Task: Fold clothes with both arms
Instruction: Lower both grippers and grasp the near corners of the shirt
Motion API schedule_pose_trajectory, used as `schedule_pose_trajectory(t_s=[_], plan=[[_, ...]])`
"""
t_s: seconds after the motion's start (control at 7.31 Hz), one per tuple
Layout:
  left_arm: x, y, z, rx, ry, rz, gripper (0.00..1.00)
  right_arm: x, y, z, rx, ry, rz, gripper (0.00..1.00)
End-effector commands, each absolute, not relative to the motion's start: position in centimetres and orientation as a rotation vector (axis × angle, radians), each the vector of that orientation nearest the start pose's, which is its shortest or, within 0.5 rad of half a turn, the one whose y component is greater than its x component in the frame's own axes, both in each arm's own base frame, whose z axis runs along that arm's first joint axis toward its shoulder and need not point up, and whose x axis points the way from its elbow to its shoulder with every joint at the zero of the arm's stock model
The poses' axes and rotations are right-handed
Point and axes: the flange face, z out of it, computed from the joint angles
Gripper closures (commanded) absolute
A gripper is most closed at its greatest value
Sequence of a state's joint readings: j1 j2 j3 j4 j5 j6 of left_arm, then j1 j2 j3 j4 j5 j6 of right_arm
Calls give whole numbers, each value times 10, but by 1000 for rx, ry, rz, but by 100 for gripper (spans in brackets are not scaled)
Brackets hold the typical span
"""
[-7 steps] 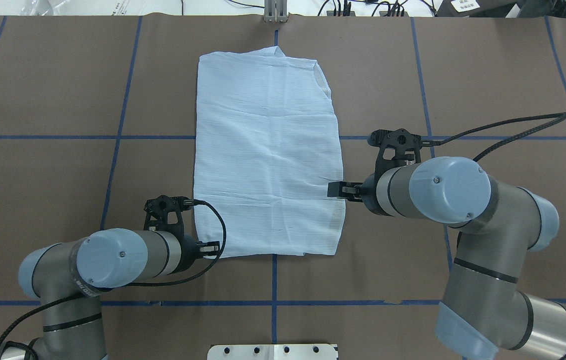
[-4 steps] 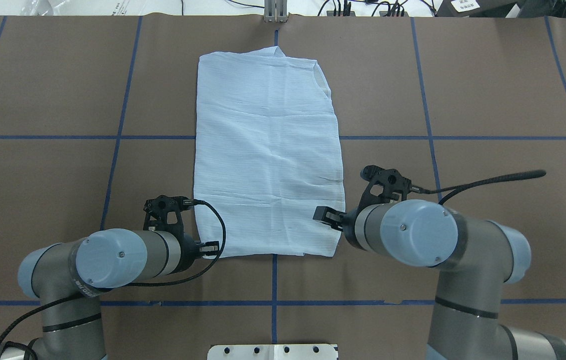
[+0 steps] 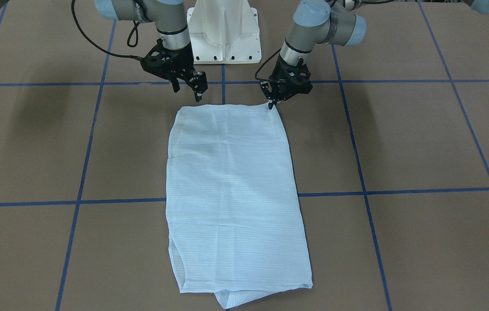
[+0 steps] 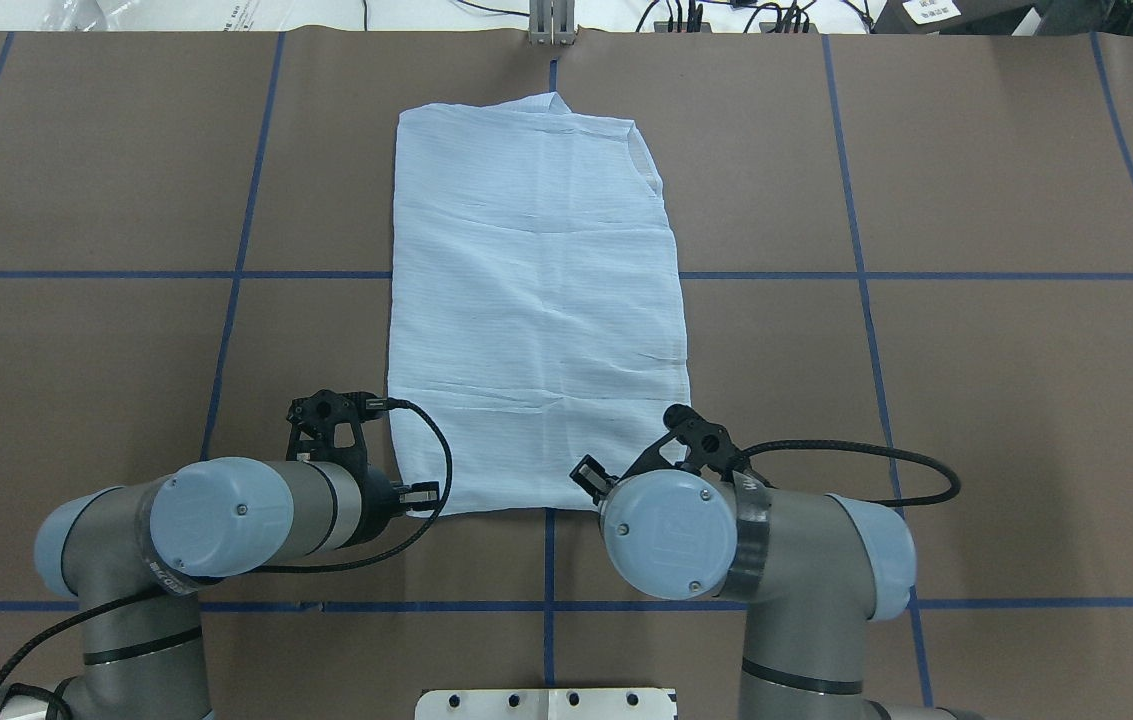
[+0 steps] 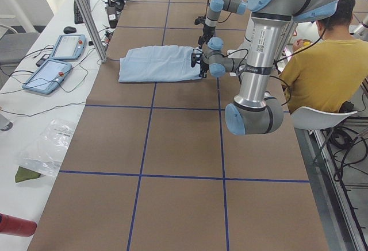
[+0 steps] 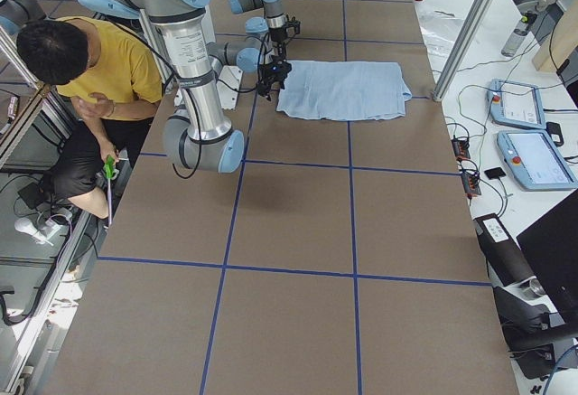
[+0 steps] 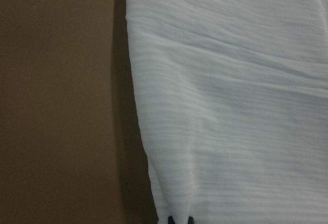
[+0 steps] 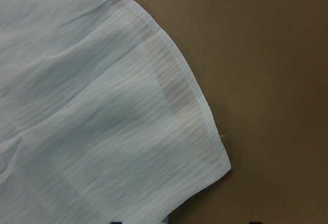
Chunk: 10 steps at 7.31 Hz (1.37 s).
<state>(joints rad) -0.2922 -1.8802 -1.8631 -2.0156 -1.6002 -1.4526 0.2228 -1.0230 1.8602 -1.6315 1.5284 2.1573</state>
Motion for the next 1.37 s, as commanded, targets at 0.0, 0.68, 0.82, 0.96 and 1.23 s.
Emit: schedule_pose_trajectory(t_s=[0.0,0.68,0.82,0.96,1.23], plan=[[525,-294,307,187,1035,-143,100,-608,-278,229,-113,-769,864,13],[524,-293,305,189,1040,-142,100,-630,-284,228,-112,-751,893,22],[523,-294,305,190,1041,-143,100,-631,-284,224,-113,-754,893,22],[523,-294,305,190,1039,-143,100,-631,-284,223,-114,-755,895,30],[524,-293,304,189,1041,-141,100,-635,-287,228,-106,-742,924,53]])
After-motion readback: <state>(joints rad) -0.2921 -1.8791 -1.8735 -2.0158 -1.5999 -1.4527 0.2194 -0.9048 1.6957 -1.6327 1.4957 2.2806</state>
